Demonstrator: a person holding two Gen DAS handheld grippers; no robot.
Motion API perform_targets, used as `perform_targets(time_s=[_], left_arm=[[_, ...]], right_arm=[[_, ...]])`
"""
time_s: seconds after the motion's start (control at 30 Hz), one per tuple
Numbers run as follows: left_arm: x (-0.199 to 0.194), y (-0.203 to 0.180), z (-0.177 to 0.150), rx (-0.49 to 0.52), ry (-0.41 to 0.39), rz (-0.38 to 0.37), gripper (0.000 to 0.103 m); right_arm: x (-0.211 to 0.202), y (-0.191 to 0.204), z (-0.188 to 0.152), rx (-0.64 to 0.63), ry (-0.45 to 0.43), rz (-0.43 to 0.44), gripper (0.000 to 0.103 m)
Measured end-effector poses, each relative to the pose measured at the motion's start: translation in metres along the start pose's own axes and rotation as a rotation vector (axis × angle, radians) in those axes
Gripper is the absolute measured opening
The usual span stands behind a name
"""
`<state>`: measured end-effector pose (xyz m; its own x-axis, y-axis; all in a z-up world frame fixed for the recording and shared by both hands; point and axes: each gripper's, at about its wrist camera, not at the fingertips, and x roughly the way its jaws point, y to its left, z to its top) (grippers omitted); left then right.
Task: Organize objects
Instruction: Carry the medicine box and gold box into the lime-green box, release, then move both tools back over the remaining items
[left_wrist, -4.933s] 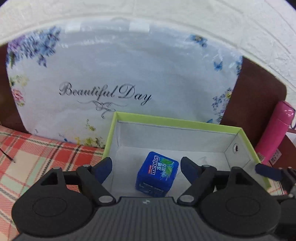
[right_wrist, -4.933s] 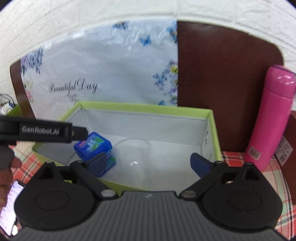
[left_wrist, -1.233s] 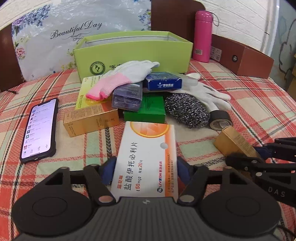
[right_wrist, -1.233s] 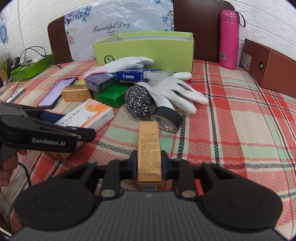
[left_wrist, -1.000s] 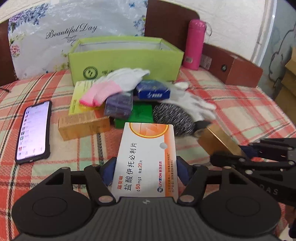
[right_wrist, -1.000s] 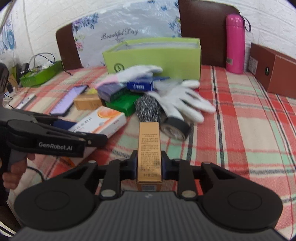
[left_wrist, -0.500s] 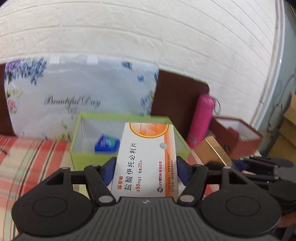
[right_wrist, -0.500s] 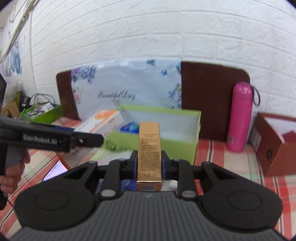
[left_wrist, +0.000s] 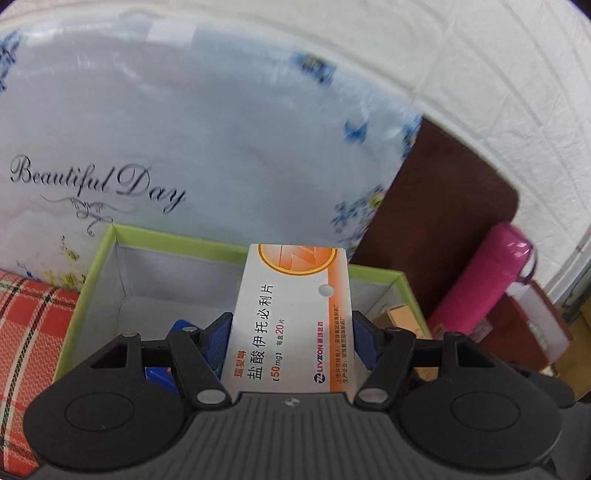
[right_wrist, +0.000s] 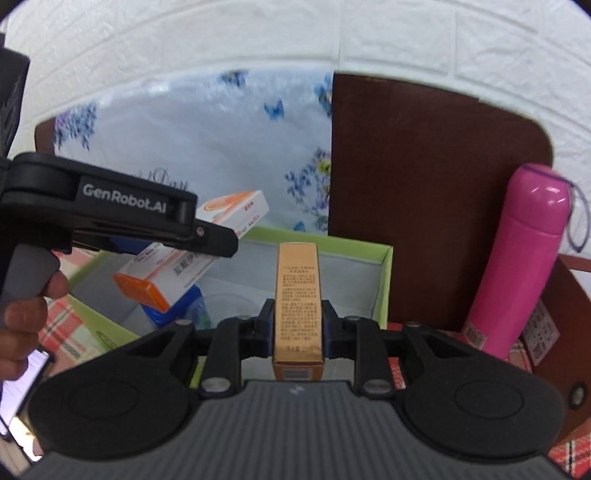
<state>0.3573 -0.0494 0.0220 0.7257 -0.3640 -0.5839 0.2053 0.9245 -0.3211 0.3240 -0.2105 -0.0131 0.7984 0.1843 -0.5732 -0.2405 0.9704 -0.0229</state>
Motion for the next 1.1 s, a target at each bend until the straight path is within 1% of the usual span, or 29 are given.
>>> perform_targets(time_s=[0.1, 0.13, 0.17, 0.2, 0.23, 0.27, 0.3, 0.37, 0.4, 0.43, 0.53, 0.6, 0.67, 0.77, 0.87, 0.97, 1.1], left_arm=[[0.012, 0.006, -0.005, -0.001, 0.017, 0.002, 0.07], [0.016, 0.008, -0.006, -0.005, 0.03, -0.01, 0.076], [0.017, 0.009, -0.007, -0.005, 0.032, -0.017, 0.08], [0.015, 0.009, -0.007, 0.0, 0.023, -0.014, 0.083], [0.012, 0.009, -0.008, 0.002, 0.02, -0.003, 0.085], [0.011, 0.009, -0.006, 0.005, 0.02, 0.008, 0.085], [0.007, 0.009, -0.005, 0.01, 0.019, 0.019, 0.085], [-0.007, 0.009, -0.004, 0.024, -0.01, 0.037, 0.085], [-0.017, 0.007, -0.004, 0.036, -0.032, 0.047, 0.085], [-0.028, 0.004, -0.004, 0.053, -0.052, 0.064, 0.085], [-0.063, -0.006, -0.012, 0.096, -0.102, 0.107, 0.086], [-0.084, -0.011, -0.021, 0.102, -0.104, 0.137, 0.087], [-0.099, -0.017, -0.032, 0.106, -0.091, 0.165, 0.087], [-0.126, -0.023, -0.055, 0.111, -0.111, 0.176, 0.087], [-0.14, -0.03, -0.078, 0.113, -0.12, 0.201, 0.087], [-0.15, -0.033, -0.101, 0.133, -0.107, 0.233, 0.087], [-0.159, -0.029, -0.126, 0.109, -0.073, 0.226, 0.087]], right_arm=[[0.017, -0.001, -0.004, 0.0, 0.033, 0.007, 0.024], [0.021, -0.001, -0.005, 0.001, 0.037, 0.012, 0.025], [0.023, -0.001, -0.006, -0.001, 0.037, 0.014, 0.031], [0.023, -0.001, -0.007, -0.002, 0.036, 0.013, 0.046], [0.021, -0.001, -0.006, -0.003, 0.028, 0.016, 0.055], [0.017, -0.001, -0.006, -0.006, 0.012, 0.029, 0.058], [0.011, -0.001, -0.006, -0.007, -0.011, 0.045, 0.065], [-0.008, -0.002, -0.005, 0.002, -0.07, 0.058, 0.082], [-0.02, -0.003, -0.004, 0.009, -0.103, 0.049, 0.095], [-0.032, -0.002, -0.005, 0.013, -0.137, 0.039, 0.099], [-0.071, 0.001, -0.01, 0.016, -0.21, 0.04, 0.103], [-0.096, 0.004, -0.018, 0.039, -0.248, 0.045, 0.103], [-0.117, 0.007, -0.028, 0.067, -0.26, 0.051, 0.103], [-0.144, 0.014, -0.047, 0.093, -0.265, 0.049, 0.103], [-0.166, 0.025, -0.072, 0.09, -0.259, 0.03, 0.103], [-0.183, 0.034, -0.095, 0.11, -0.243, 0.039, 0.103], [-0.2, 0.045, -0.119, 0.121, -0.225, 0.039, 0.103]])
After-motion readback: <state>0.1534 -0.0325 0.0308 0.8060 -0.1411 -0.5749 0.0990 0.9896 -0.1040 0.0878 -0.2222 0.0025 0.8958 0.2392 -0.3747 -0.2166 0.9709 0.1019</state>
